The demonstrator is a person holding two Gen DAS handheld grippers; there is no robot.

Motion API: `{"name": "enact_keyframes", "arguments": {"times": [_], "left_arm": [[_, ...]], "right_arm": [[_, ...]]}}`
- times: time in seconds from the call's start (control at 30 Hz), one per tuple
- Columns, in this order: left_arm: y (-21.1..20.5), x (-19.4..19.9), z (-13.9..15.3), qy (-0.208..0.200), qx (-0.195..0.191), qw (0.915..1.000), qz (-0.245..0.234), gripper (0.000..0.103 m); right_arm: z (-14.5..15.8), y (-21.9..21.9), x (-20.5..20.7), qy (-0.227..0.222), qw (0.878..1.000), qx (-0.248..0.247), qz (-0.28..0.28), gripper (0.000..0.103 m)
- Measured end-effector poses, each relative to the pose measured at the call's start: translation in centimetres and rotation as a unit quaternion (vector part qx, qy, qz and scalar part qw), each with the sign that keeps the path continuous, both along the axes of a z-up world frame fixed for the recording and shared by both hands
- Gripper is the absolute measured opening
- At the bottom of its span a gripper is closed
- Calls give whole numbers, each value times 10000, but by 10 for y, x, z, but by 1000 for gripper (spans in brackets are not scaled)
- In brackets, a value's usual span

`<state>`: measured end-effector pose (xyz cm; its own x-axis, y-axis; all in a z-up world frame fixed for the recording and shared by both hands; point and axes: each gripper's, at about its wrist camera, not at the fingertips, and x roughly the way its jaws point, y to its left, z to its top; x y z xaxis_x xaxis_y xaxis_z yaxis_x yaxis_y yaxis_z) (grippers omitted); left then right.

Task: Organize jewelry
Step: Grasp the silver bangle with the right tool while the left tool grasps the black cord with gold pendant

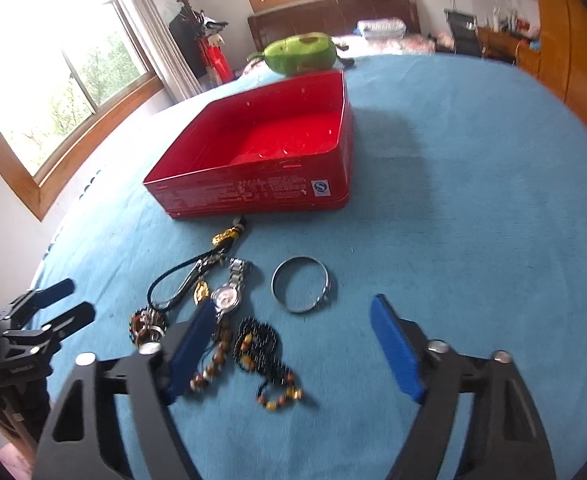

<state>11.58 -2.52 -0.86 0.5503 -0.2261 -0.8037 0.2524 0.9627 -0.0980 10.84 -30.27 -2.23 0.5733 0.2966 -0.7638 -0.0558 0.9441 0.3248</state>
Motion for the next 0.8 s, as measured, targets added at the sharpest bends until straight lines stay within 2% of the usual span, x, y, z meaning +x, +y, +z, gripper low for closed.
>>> {"name": "enact_keyframes", "arguments": {"times": [0.03, 0.1, 0.23, 0.53, 0.67, 0.8], "left_arm": [[-4, 11, -4, 164, -49, 9998, -59, 71], [-12, 29, -11, 426, -113, 9989, -180, 71], [-25, 52, -23, 663, -80, 9973, -316, 69], [-44, 82, -41, 928, 52, 9948, -406, 69], [-51, 93, -49, 999, 116, 9940, -423, 69], [-61, 98, -57, 1119, 107, 9922, -531, 57]], "right_arm": [[-3, -1, 6, 53, 10000, 28, 30, 63], [-11, -3, 18, 192, 9998, -37, 60, 52], [-30, -4, 37, 564, 9981, -26, 235, 36], [-47, 5, 52, 826, 9951, -338, 427, 33], [-48, 16, 57, 797, 9935, -585, 557, 17], [-48, 17, 57, 739, 9934, -655, 577, 4]]}}
